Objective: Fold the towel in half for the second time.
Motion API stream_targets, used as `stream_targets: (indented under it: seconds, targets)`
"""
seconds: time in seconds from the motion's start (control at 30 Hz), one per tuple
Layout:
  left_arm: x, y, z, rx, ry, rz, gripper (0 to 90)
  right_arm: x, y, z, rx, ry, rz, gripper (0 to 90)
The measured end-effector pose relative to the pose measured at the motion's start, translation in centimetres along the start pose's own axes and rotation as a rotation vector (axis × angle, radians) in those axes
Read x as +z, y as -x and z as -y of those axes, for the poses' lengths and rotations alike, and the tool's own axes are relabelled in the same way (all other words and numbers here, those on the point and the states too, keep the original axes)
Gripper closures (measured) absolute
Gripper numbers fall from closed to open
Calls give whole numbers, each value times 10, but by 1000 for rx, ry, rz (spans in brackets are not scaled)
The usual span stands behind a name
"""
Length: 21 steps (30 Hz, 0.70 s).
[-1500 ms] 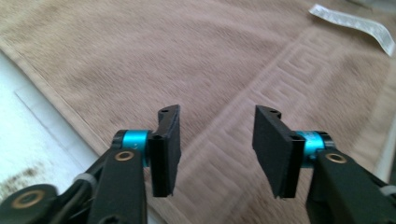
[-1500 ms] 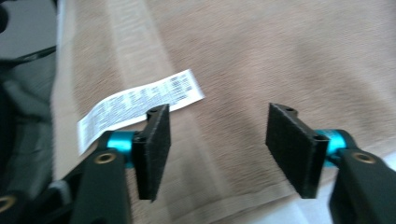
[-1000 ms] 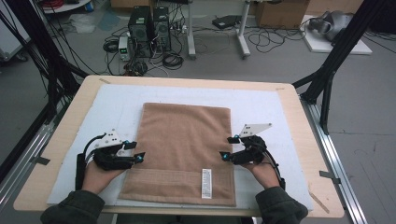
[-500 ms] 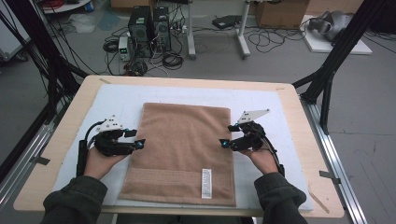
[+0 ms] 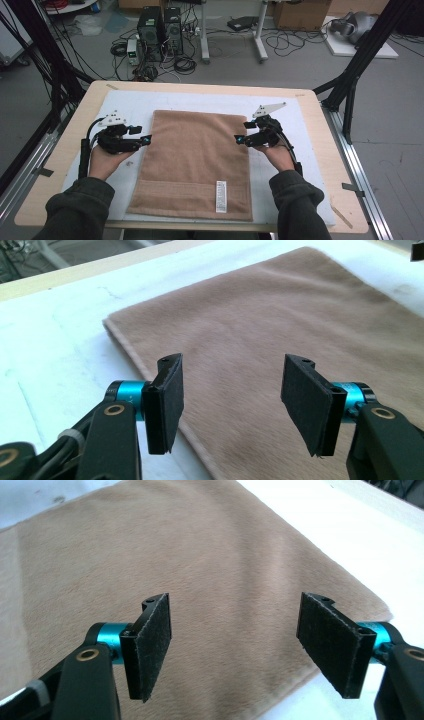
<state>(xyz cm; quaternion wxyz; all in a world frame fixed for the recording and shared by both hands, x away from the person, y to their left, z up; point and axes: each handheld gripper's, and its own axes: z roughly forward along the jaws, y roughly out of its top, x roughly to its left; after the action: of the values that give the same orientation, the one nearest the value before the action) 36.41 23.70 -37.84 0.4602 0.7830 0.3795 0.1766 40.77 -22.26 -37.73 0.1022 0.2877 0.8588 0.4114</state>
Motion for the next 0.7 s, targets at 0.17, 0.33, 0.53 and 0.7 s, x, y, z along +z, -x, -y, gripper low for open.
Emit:
stream_targets:
  seconds: [0.17, 0.33, 0.53, 0.7]
  targets:
    - [15, -19, -13, -19, 10, -51, 437, 4, 19, -5, 36, 21, 47, 302]
    - [37, -37, -5, -61, -18, -82, 455, 19, 33, -3, 49, 6, 91, 307]
    - [69, -43, 10, -86, -104, -86, 462, 38, 51, 14, 124, -56, 161, 323]
    - [89, -40, 19, -90, -173, -104, 523, 50, 58, 27, 170, -87, 170, 328]
